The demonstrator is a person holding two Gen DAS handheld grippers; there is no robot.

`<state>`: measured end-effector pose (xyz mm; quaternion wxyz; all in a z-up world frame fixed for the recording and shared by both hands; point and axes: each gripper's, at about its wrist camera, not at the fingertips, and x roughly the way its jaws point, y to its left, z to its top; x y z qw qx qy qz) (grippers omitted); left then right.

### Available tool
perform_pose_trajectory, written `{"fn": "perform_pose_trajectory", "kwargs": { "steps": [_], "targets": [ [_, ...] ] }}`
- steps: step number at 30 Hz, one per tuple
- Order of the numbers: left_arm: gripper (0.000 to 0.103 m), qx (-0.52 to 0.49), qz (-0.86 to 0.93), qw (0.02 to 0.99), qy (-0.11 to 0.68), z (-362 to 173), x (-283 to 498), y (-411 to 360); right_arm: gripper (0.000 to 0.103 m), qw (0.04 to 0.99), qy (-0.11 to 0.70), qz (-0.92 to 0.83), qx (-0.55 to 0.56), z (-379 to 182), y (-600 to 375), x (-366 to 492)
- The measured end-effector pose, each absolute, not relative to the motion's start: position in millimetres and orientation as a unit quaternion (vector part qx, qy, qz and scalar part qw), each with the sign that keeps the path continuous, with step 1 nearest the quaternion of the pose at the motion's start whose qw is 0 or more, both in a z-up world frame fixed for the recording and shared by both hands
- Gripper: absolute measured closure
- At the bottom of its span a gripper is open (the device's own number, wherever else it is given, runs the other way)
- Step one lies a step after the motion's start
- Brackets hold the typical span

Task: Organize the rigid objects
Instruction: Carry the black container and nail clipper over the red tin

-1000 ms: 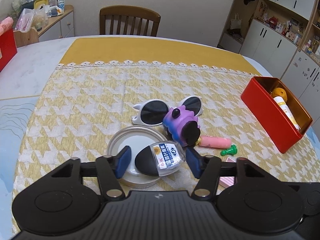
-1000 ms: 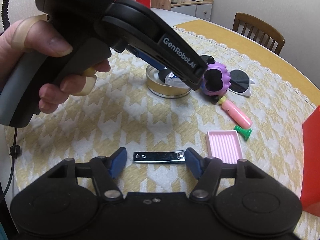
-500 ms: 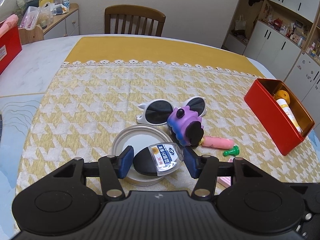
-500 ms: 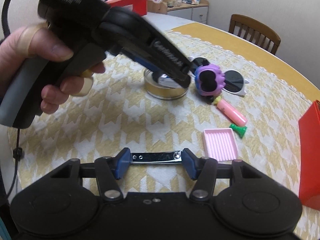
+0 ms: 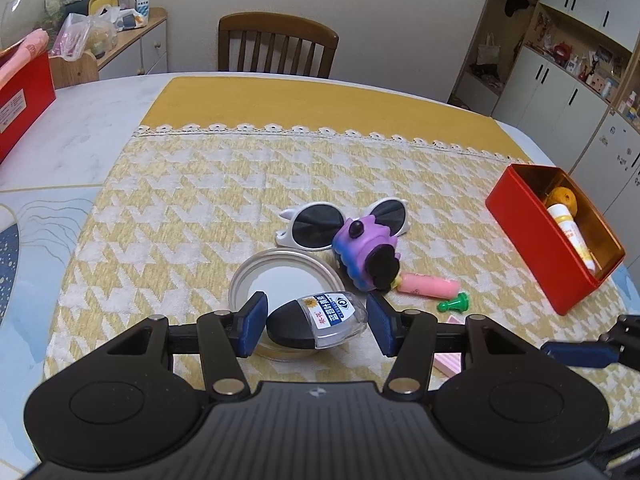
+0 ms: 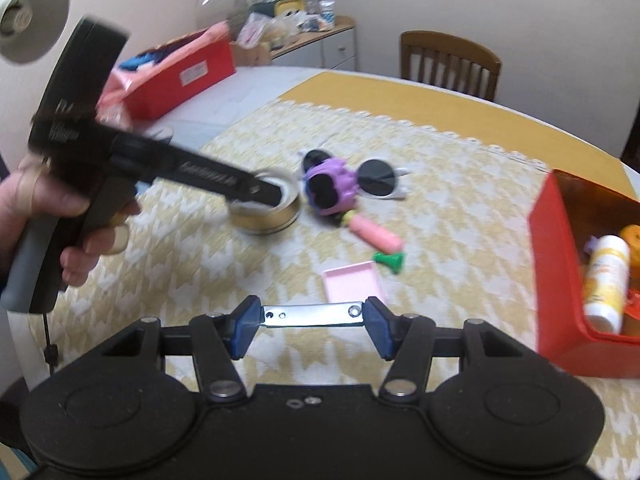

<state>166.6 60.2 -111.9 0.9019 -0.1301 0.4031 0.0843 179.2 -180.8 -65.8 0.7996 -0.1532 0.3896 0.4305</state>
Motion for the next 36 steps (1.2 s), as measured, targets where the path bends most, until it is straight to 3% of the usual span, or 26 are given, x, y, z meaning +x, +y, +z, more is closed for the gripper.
{"fn": "perform_pose_trajectory", "kwargs": {
  "steps": [17, 36],
  "targets": [
    [0.049, -0.119, 0.035, 0.922, 0.366, -58.9, 172.5, -7.1, 0.047, 0.833, 0.352, 0.404, -0.139, -8.2, -250.5, 213.1],
    [0.049, -0.091, -0.022, 0.928, 0.361, -38.9, 240.8, -114.4, 0.047, 0.857, 0.350, 0.350, -0.145, -9.3, -343.9, 271.9]
  ]
}}
